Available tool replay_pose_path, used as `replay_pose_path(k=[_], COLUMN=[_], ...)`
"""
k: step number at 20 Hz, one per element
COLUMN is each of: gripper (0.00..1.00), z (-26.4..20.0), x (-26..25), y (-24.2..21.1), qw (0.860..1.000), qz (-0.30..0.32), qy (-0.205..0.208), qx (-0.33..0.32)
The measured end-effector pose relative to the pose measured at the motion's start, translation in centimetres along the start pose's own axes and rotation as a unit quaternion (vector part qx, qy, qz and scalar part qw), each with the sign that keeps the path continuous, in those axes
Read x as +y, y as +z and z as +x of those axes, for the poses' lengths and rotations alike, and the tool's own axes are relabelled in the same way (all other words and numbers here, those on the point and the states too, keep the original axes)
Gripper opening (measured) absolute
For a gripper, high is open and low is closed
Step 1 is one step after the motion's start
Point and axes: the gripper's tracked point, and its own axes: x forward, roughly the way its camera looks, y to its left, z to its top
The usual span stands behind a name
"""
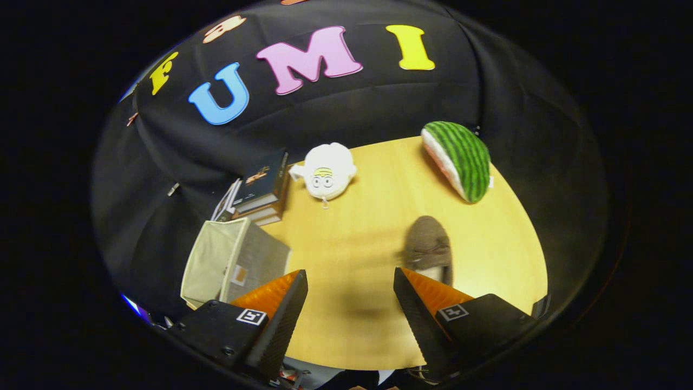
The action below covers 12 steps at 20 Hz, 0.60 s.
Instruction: Open the storage box then place both shoes into the box .Put the left shoe in first, then the right shoe, with the right side of both shoes facing outward in a uniform manner.
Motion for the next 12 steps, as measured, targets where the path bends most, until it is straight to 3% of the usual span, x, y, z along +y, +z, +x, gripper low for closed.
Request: replay_pose_path(k=[5,12], gripper=[0.99,0.98], z=[1.3,3.0], x=[-8.8,-12.2], y=[-0.8,-4.6], qw=[0.998,0.998], qz=[-0.011,-0.029], qy=[-0.052,-0.026], qx=[0.016,0.058])
